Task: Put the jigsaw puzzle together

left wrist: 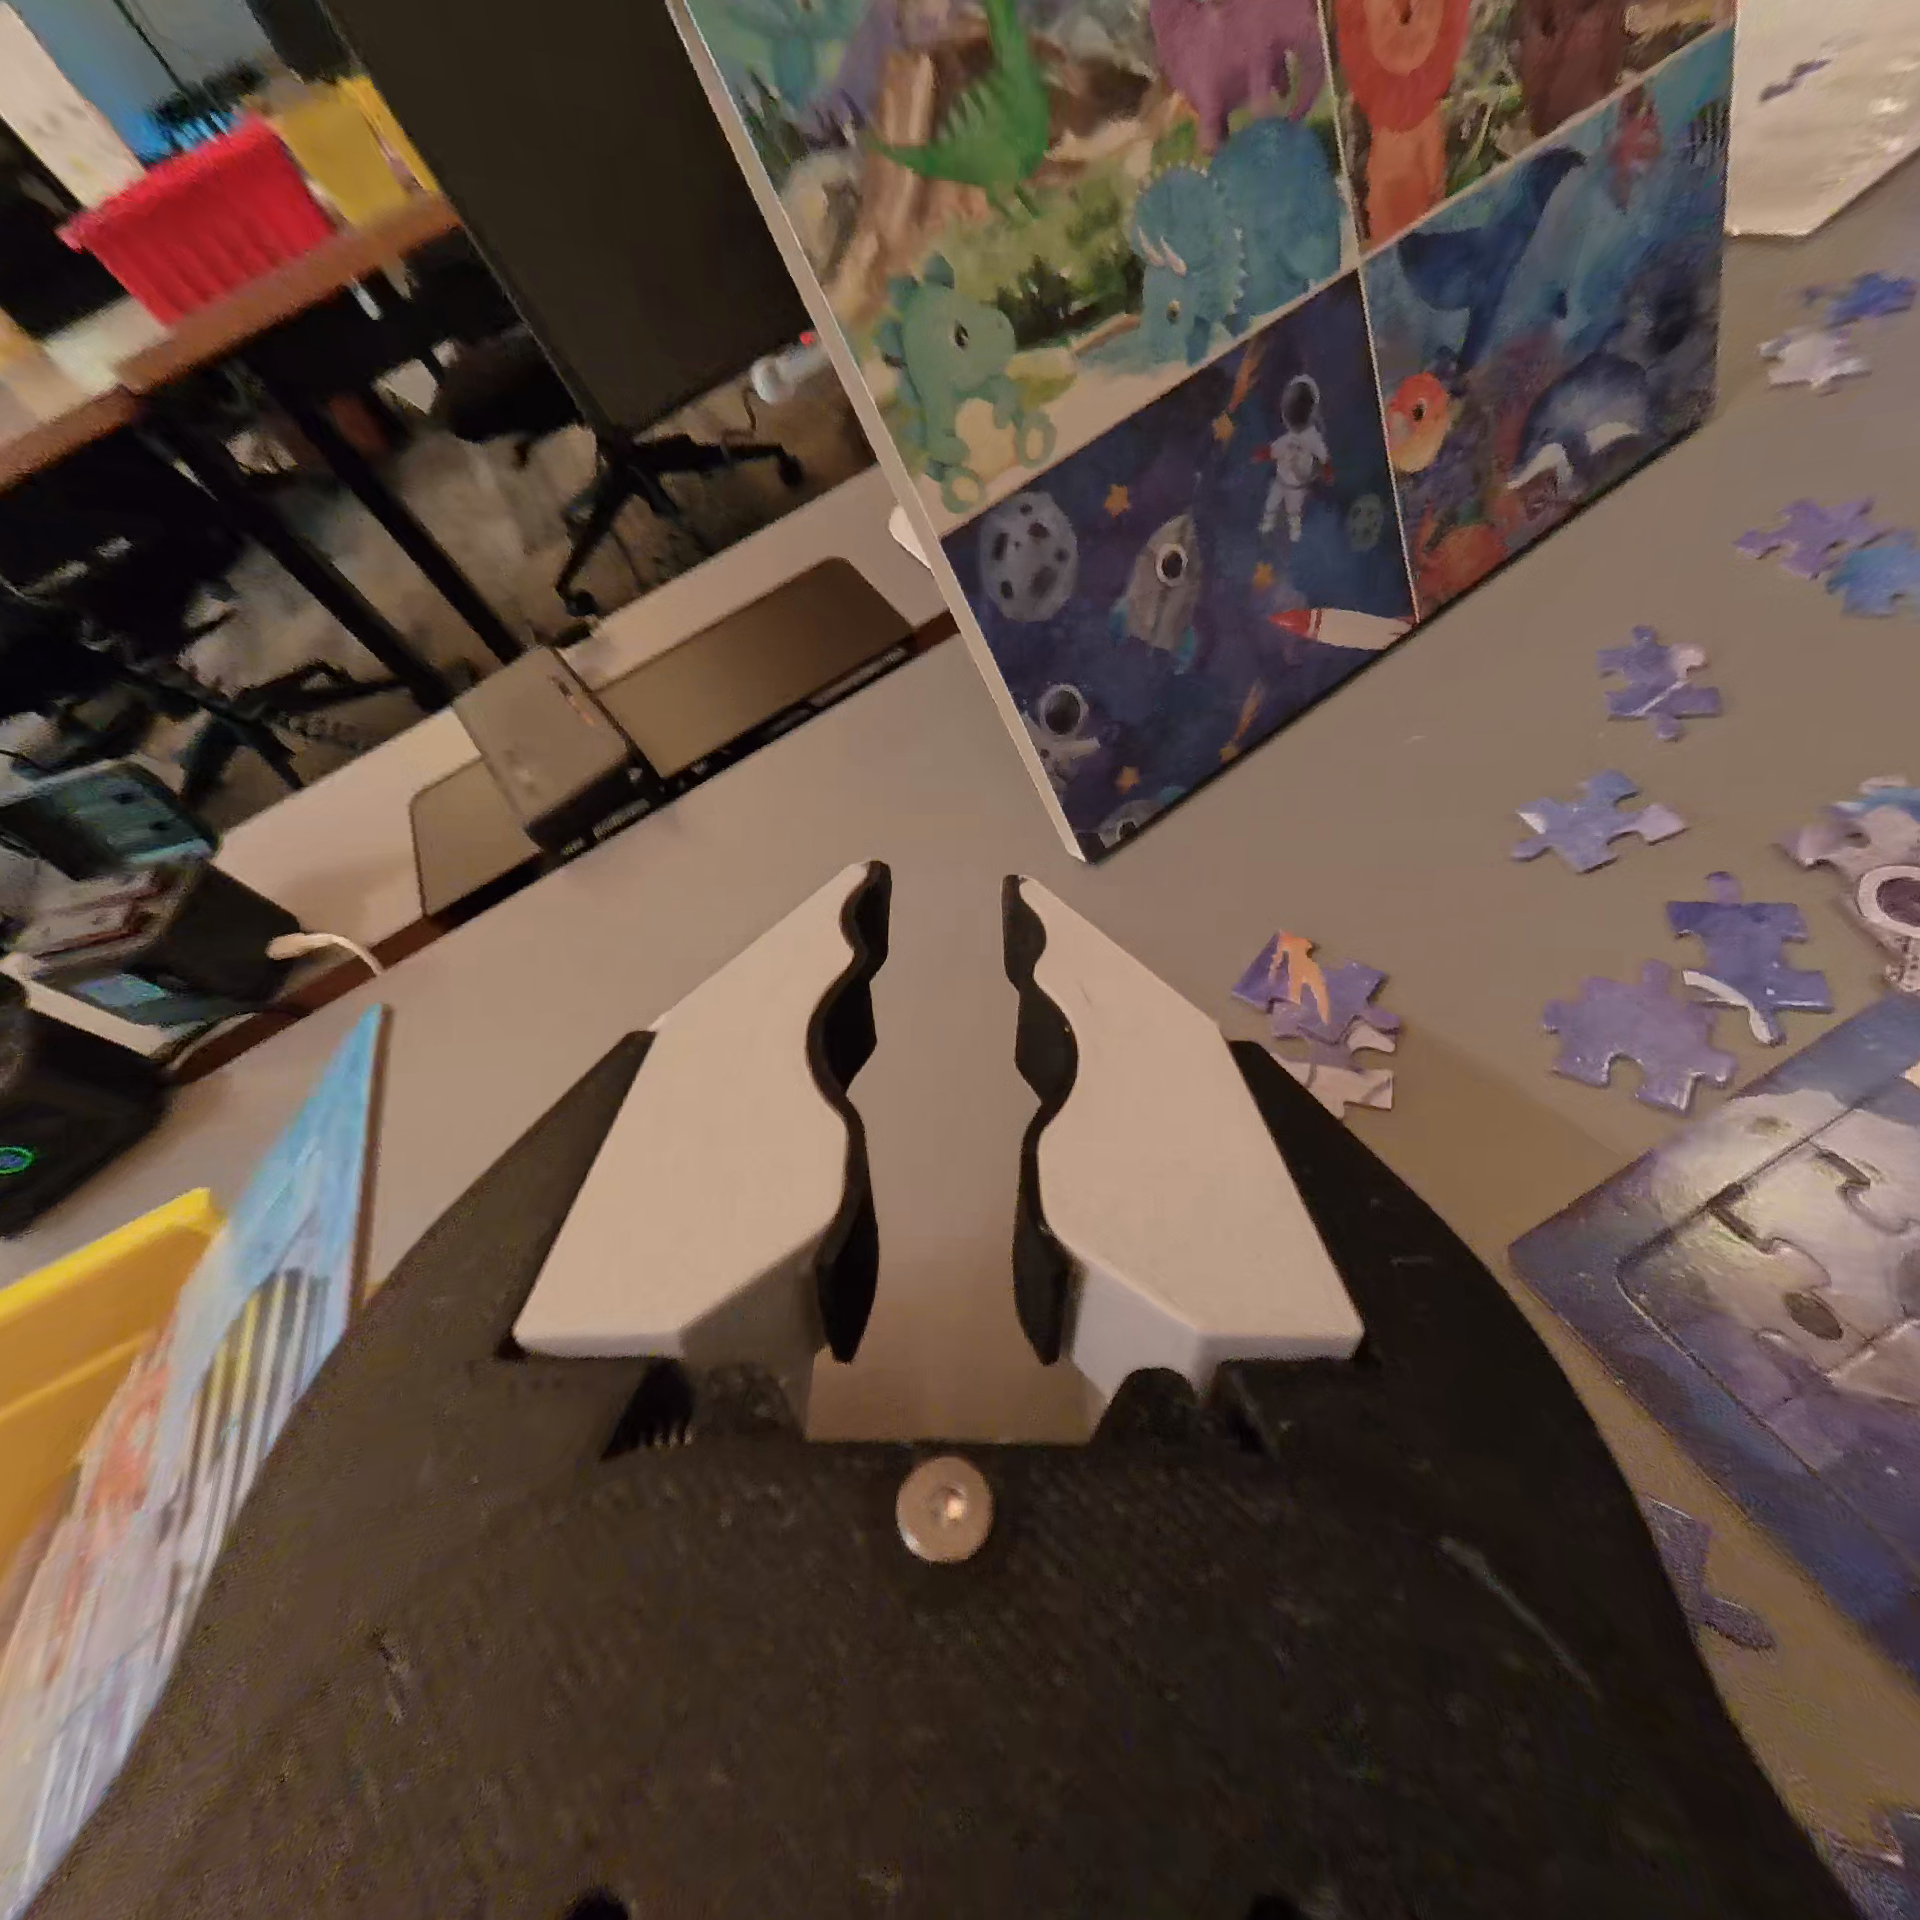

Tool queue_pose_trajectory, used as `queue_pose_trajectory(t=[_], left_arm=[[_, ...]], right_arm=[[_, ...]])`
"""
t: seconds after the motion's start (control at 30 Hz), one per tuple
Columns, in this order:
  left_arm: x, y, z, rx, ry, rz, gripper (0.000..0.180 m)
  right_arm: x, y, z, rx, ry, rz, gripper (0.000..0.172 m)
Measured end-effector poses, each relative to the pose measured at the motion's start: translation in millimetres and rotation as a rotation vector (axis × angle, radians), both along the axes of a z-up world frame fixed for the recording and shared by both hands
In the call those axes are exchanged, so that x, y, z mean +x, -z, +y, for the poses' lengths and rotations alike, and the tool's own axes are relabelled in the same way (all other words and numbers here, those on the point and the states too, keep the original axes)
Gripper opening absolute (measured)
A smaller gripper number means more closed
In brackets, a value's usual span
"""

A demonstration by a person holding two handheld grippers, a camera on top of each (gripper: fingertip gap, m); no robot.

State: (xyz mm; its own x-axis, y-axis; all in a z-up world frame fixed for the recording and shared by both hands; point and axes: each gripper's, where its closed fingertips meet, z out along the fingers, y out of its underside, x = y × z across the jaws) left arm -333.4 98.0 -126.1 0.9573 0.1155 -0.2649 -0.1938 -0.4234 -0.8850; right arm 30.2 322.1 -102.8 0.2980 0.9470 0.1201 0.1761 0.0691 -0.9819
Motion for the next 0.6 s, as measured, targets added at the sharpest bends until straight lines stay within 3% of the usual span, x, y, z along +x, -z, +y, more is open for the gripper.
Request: queue_pose_trajectory(t=[0.1, 0.27, 0.43, 0.6], left_arm=[[7, -8, 1, 0.045, 0.030, -0.038, 0.019], [21, 7, 10, -0.006, 0.075, -0.052, 0.020], [61, 50, 21, -0.195, 0.231, -0.215, 0.031], [76, 82, 23, -0.324, 0.267, -0.243, 0.046]], right_arm=[[-1, 1, -1, 0.000, -0.002, -0.004, 0.020], [-2, 4, 0, -0.001, -0.001, -0.015, 0.019], [-1, 4, 0, -0.005, -0.001, -0.014, 0.019], [-2, 3, -1, -0.001, -0.004, -0.014, 0.019]])
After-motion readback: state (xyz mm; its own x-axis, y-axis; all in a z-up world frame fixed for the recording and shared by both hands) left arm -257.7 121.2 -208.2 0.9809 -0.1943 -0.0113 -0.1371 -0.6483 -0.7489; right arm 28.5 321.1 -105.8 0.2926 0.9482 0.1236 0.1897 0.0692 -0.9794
